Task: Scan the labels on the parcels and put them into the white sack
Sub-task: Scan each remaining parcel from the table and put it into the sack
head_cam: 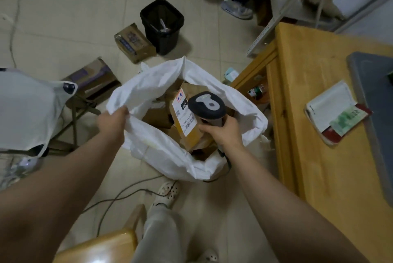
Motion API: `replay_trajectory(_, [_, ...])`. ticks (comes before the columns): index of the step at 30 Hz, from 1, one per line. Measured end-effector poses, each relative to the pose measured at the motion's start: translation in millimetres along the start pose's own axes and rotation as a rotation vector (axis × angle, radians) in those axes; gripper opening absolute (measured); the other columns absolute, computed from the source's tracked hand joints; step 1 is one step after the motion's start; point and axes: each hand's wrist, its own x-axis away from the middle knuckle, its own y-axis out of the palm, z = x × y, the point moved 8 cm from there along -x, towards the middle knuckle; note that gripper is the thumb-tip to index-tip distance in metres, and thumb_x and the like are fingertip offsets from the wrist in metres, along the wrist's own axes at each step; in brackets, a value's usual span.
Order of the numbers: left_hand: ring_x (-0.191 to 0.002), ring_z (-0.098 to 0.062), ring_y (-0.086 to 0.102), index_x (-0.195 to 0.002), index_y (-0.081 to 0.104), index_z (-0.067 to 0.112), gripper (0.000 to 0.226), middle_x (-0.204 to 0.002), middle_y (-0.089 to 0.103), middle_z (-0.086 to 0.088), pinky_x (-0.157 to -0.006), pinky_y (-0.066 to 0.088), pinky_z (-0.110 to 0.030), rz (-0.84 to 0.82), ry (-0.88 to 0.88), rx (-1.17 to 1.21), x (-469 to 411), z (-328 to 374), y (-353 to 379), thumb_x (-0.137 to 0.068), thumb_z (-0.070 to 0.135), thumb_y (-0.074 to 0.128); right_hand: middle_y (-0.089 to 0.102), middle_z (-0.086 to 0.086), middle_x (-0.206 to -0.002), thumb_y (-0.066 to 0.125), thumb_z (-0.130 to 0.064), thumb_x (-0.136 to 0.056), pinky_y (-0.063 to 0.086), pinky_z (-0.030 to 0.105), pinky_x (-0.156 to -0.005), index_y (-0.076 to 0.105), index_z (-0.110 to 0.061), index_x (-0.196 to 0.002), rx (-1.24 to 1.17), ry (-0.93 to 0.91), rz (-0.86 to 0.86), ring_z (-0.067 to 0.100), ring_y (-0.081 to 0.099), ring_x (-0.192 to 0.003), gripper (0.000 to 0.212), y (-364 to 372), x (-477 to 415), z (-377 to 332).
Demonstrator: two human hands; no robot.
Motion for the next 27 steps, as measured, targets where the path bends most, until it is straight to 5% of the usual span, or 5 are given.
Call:
replay_trajectory(5, [-0.068, -0.014, 0.057, -0.089, 0.066, 0.009, 0.015, -0.076, 0.062, -0.001, -0.053, 0.039, -0.020, 0.009, 0.258, -0.010, 33.5, 36.4, 0.5, -0.078, 0.019, 0.066, 0.060, -0.010, -0.100, 0.085, -0.025, -0.069, 0.049, 0.028, -0.078, 0.058, -0.012, -0.125, -0.017, 0.013, -0.106, 0.019, 0.058, -0.106, 0.064, 20.9, 1.5, -23.0])
replay_trajectory(8, [-0.064, -0.009, 0.053, -0.100, 0.069, 0.006, 0.023, -0.071, 0.057, 0.004, -0.052, 0.037, -0.020, 0.018, 0.292, -0.068, 43.7, 44.2, -0.1, -0.083, 0.022, 0.065, 0.057, 0.007, -0.127, 0.082, -0.026, -0.074, 0.042, 0.033, -0.090, 0.053, -0.009, -0.132, -0.075, 0.070, -0.159, 0.028, 0.052, -0.122, 0.067, 28.4, 1.6, -27.5])
replay_trajectory(15, [-0.113, -0.035, 0.050, -0.143, 0.032, 0.001, 0.082, -0.135, 0.045, -0.020, -0.093, 0.045, -0.042, 0.023, 0.110, -0.429, 63.8, 44.3, 8.7, -0.081, 0.043, 0.066, 0.071, 0.012, -0.081, 0.073, -0.026, -0.085, 0.058, 0.028, -0.062, 0.061, -0.005, -0.107, -0.211, 0.192, -0.196, 0.018, 0.068, -0.063, 0.032, 13.2, 19.9, -21.1])
replay_trajectory(17, [-0.141, -0.037, 0.022, -0.151, 0.007, 0.004, 0.108, -0.154, 0.019, -0.021, -0.114, 0.024, -0.047, 0.081, 0.104, -0.627, 83.0, 51.6, 15.3, -0.077, 0.051, 0.069, 0.070, 0.009, -0.069, 0.071, -0.027, -0.086, 0.054, 0.025, -0.052, 0.062, -0.009, -0.095, -0.220, 0.183, -0.187, 0.016, 0.067, -0.054, 0.022, 2.8, 27.8, -21.5])
replay_trajectory(27, [-0.146, -0.036, 0.003, -0.153, 0.004, 0.026, 0.090, -0.160, 0.000, -0.013, -0.116, 0.008, -0.052, -0.298, 0.960, -1.134, 241.8, 80.6, 160.6, -0.087, 0.050, 0.060, 0.064, 0.016, -0.056, 0.074, -0.027, -0.085, 0.052, 0.029, -0.045, 0.060, 0.001, -0.087, -0.732, 0.230, 0.002, 0.024, 0.061, -0.044, 0.031, -114.0, 77.9, 2.7])
